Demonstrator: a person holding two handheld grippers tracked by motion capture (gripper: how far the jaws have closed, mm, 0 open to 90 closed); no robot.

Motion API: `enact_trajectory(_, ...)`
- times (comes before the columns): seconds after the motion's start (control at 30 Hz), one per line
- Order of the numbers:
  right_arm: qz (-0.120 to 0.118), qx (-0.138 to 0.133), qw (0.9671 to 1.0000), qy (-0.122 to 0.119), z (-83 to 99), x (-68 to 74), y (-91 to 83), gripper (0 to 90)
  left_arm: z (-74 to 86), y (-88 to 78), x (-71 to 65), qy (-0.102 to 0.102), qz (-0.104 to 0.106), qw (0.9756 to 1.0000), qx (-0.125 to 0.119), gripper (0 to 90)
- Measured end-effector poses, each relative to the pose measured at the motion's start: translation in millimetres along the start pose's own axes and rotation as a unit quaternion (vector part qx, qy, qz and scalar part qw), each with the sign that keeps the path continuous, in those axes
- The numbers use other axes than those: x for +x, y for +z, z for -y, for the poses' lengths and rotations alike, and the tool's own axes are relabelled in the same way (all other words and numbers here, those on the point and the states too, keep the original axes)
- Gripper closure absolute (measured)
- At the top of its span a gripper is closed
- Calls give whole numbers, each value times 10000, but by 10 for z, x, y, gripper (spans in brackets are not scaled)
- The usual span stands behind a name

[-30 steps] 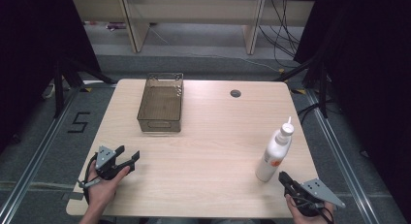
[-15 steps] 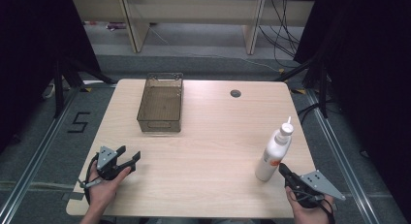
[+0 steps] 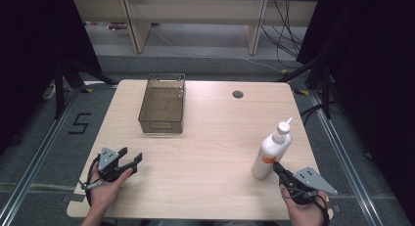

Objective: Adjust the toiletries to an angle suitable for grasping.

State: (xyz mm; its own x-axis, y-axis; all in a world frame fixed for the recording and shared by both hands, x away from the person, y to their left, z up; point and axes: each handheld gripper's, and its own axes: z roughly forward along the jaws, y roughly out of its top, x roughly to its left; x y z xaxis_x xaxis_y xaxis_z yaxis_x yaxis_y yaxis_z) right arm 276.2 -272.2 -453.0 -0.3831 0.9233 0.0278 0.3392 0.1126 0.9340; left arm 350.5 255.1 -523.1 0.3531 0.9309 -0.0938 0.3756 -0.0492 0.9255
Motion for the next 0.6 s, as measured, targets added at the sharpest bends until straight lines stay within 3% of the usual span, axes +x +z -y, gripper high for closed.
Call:
enact_trajectory(0.17, 1, -3, 10000, 61, -34, 53, 92, 900, -3, -2, -1, -3, -5, 10000, 35, 340)
enact_trajectory(0.3, -25, -48, 10000, -39, -59, 77, 170, 900, -2, -1, -5, -5, 3, 10000, 19, 340)
enact_trajectory(0.33, 3, 58, 10000, 8, -74, 96, 165, 900, -2, -3, -3, 1, 0, 10000, 30, 340)
enact_trajectory(0.43, -57, -34, 10000, 41, -79, 113, 207, 900, -2, -1, -5, -11, 8, 10000, 23, 340)
enact_trajectory(0.6, 16, -42, 10000, -81, -96, 123, 248, 900, -1, -2, -7, -11, 11, 10000, 24, 340)
